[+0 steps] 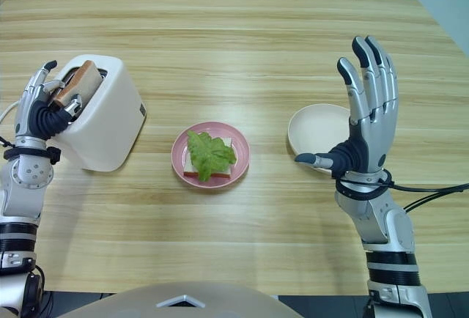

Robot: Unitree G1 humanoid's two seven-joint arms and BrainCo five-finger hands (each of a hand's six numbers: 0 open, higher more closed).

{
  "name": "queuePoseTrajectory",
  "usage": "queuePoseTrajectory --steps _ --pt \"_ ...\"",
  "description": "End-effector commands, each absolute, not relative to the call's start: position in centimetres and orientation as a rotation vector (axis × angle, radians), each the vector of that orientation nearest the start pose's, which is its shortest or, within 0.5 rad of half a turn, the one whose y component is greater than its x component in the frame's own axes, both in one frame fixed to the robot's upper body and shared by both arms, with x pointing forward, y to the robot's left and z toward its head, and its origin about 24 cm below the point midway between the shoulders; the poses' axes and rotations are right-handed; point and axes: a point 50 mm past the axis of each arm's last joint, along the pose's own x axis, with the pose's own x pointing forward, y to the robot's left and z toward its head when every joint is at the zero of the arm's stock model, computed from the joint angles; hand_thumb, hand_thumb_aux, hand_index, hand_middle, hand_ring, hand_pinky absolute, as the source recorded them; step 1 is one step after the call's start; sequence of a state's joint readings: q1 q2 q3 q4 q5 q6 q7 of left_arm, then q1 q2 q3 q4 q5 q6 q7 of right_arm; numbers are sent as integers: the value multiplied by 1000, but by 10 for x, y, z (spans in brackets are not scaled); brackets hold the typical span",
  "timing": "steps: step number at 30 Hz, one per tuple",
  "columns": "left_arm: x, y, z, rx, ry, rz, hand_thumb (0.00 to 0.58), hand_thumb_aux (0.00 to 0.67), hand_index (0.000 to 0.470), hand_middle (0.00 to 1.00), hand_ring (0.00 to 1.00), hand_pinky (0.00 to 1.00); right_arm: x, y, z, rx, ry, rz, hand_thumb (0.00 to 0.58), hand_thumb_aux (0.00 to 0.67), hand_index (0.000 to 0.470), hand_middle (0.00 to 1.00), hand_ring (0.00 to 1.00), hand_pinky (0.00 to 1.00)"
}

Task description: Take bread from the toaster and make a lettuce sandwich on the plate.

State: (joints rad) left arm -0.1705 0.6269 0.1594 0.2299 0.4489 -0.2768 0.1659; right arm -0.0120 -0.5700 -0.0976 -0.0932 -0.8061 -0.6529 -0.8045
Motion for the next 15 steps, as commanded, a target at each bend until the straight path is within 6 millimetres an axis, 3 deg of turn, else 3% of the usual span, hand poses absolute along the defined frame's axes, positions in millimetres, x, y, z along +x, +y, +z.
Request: queuePoseTrajectory --steps 1,15 --pt "273 277 131 975 -362 185 580 670 470 1000 1000 1000 218 -217 147 -1020 -1116 -305 0 0 0 0 0 0" --pt "271 275 153 959 -543 314 580 670 470 1000 1000 1000 221 -219 142 -1022 -1088 -294 0 0 0 0 0 0"
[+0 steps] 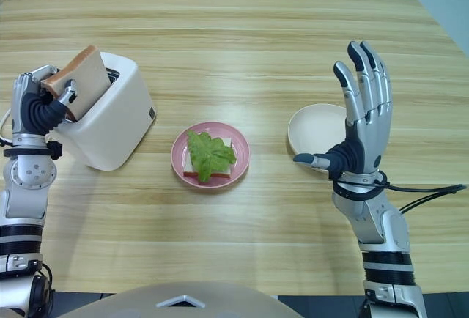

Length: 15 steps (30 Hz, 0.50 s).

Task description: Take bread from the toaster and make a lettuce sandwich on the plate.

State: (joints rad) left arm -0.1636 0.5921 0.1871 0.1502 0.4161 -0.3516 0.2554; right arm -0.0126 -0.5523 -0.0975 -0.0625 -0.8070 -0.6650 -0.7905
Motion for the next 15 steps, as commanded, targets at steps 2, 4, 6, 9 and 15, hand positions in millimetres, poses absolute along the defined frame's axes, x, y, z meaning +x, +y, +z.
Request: queuePoseTrajectory --steps 2,4,6,9,15 --pt "271 275 158 967 -578 328 580 670 470 1000 1000 1000 222 -219 141 -1023 -1085 -292 0 0 0 0 0 0" --pt "270 271 163 985 -619 311 580 670 470 1000 1000 1000 223 -219 141 -1023 -1083 -291 0 0 0 0 0 0" --pt "270 262 166 1013 -660 260 580 670 470 1000 1000 1000 223 -219 139 -1024 -1080 -289 0 0 0 0 0 0" --pt "270 245 172 1031 -729 186 580 670 470 1000 1000 1000 225 -220 137 -1024 -1074 -284 0 0 0 0 0 0" --pt "274 205 194 1041 -940 9 580 670 470 1000 1000 1000 232 -215 130 -1023 -1059 -241 0 0 0 0 0 0"
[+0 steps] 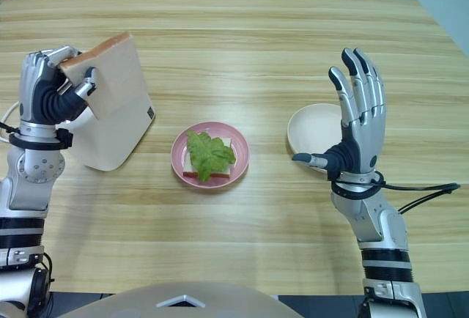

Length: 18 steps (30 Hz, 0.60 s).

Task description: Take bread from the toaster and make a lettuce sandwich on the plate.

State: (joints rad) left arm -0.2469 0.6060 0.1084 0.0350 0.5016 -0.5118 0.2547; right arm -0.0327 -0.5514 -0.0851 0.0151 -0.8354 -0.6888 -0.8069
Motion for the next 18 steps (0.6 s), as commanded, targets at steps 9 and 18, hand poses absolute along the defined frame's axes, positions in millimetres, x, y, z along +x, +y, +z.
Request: queuePoseTrajectory --steps 9,18 --pt "299 135 165 1149 -1219 -278 580 670 470 1000 1000 1000 260 -203 115 -1066 -982 -65 0 0 0 0 0 0" --pt "302 118 89 1406 -1485 -369 580 670 470 1000 1000 1000 273 -197 91 -1186 -814 232 0 0 0 0 0 0"
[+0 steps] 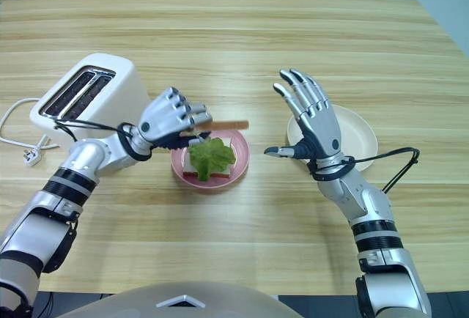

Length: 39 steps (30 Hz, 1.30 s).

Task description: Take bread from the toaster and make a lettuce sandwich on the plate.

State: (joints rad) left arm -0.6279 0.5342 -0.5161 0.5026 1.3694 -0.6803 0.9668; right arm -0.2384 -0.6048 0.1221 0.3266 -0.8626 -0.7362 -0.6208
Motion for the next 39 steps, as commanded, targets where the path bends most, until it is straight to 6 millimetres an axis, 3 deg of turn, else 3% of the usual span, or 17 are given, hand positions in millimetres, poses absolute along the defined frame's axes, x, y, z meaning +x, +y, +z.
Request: queuePoseTrajectory --steps 1,11,19,29,39 --pt "302 119 85 1413 -1525 -359 580 670 470 1000 1000 1000 274 -194 88 -1187 -794 271 0 0 0 0 0 0" --pt "306 123 78 1393 -1820 -181 580 670 470 1000 1000 1000 269 -175 62 -1209 -693 542 0 0 0 0 0 0" --pt "298 122 66 1354 -1795 -255 580 670 470 1000 1000 1000 271 -163 54 -1232 -673 664 0 0 0 0 0 0" --pt "303 126 51 1467 -1738 -306 580 670 470 1000 1000 1000 260 -145 52 -1227 -727 797 0 0 0 0 0 0" --pt "297 123 36 1471 -1700 -374 580 670 470 1000 1000 1000 253 -145 20 -1245 -574 977 0 0 0 0 0 0"
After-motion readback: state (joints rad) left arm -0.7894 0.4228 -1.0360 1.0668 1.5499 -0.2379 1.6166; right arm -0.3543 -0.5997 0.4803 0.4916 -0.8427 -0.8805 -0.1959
